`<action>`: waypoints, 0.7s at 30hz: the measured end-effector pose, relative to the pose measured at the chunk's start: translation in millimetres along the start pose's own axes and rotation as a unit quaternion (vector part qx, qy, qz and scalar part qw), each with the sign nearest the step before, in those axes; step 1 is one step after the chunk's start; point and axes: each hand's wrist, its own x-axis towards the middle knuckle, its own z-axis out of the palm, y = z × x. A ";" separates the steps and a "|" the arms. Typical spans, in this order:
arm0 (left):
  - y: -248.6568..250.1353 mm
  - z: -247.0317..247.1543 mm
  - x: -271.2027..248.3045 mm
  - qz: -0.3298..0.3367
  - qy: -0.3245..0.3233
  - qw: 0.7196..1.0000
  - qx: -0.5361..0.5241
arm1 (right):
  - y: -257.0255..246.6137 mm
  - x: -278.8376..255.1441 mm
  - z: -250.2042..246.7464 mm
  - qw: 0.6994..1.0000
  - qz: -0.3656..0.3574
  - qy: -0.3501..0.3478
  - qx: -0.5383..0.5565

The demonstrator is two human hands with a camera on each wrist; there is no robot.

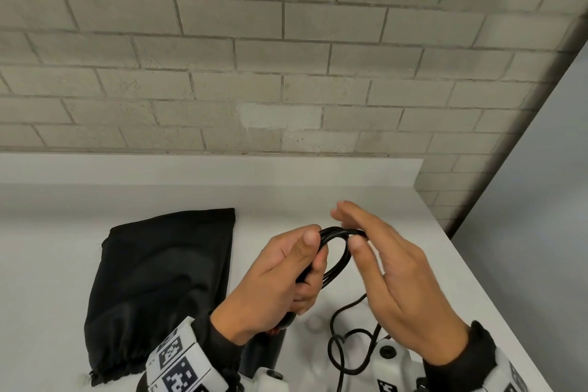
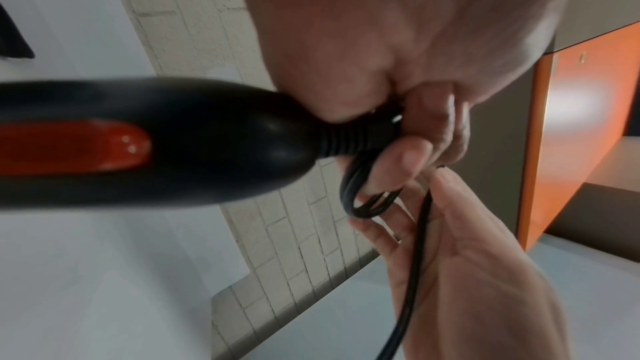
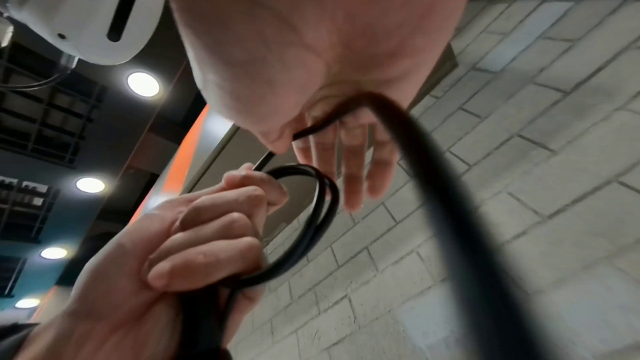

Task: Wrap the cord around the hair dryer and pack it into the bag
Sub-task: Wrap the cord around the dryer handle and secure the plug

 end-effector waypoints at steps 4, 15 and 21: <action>-0.2 -0.1 -1.4 -0.002 0.001 1.000 -0.012 | 1.8 -0.6 12.7 0.998 0.027 -0.056 -0.008; -4.1 -7.6 -18.2 0.037 0.048 0.987 0.151 | 4.8 -4.8 34.4 0.996 0.030 0.066 -0.049; -6.8 -4.1 -24.4 0.065 0.069 0.961 0.260 | 3.7 -7.3 40.9 0.996 0.056 0.066 -0.019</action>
